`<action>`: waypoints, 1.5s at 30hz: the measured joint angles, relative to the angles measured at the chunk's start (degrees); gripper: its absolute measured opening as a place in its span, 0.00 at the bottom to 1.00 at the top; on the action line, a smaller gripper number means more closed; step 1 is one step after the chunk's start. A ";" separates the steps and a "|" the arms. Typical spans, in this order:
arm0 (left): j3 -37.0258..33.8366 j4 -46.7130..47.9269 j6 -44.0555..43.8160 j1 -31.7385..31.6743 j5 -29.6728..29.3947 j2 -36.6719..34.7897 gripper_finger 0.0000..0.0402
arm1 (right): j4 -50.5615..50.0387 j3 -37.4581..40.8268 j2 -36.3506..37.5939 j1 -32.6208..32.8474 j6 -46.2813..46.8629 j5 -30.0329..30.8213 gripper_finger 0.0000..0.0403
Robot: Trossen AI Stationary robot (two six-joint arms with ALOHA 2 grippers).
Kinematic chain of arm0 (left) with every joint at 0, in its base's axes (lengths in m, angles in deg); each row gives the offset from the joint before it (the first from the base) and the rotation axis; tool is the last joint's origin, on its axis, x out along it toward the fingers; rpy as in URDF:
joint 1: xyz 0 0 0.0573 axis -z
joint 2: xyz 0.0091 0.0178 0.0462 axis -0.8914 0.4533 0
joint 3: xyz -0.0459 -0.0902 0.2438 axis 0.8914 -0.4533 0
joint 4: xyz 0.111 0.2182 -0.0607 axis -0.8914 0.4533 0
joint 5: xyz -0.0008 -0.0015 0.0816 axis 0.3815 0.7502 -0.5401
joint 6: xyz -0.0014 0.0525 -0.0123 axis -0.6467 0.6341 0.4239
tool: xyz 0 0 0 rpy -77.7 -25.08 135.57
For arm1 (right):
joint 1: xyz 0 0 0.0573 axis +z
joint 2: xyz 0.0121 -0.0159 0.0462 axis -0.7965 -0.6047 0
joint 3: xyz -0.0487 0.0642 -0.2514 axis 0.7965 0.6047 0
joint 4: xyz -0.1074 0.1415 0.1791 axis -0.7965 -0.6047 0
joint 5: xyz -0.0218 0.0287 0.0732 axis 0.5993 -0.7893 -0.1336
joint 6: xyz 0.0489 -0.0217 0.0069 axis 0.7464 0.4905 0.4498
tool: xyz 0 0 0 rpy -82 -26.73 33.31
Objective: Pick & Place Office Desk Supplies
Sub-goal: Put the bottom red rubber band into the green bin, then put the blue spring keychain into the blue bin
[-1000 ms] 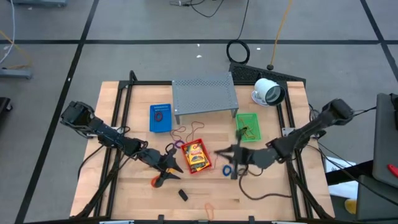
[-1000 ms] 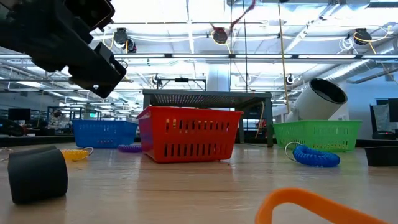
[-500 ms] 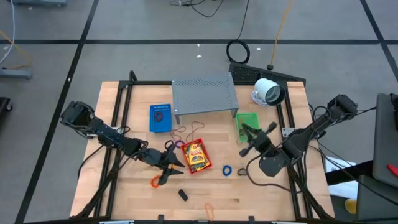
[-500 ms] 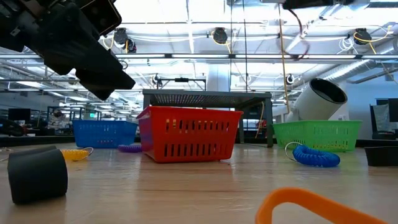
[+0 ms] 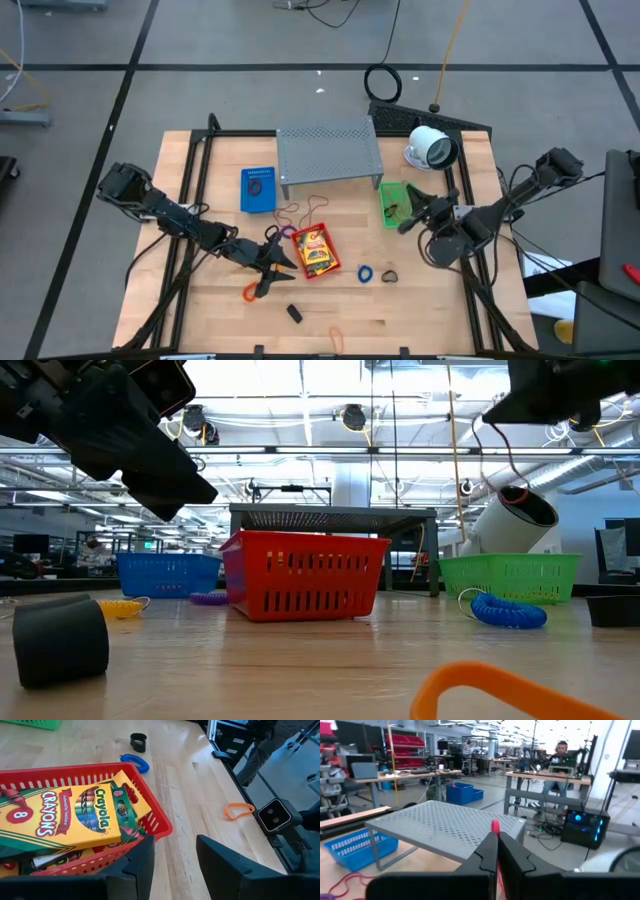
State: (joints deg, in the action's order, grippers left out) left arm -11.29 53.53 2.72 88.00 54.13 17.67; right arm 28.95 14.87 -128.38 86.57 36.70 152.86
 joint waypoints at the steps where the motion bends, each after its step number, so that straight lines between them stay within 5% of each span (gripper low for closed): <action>1: 0.00 -0.01 0.00 0.00 0.00 0.00 0.38 | 1.02 0.95 0.66 -0.31 -0.09 -0.07 0.00; 11: 0.00 -0.01 0.03 0.00 -0.04 0.00 0.38 | 8.69 4.50 4.19 -0.58 -7.10 -1.72 0.04; 23: 0.00 -0.01 0.09 0.01 -0.07 0.00 0.38 | 8.69 5.29 4.95 -1.11 -5.00 -3.37 0.36; 27: 0.00 -0.01 0.09 0.01 -0.09 0.00 0.38 | 10.44 5.31 4.95 -1.44 -3.08 -8.03 0.43; 31: 0.00 -0.03 0.05 0.00 0.14 0.00 0.38 | 19.79 5.31 4.95 -2.63 -12.96 -20.62 0.46; 40: 0.00 -0.25 -0.57 -0.08 -0.32 0.00 0.38 | 38.97 5.31 0.83 -4.93 -34.70 -73.88 0.44; 45: 0.00 -0.25 -1.49 -0.11 -0.42 0.00 0.38 | 39.95 5.31 -1.86 -4.93 -35.01 -84.39 0.41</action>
State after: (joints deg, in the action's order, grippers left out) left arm -11.29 53.27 1.23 87.89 53.71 17.67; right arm 68.90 20.18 -130.24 81.63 1.69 68.47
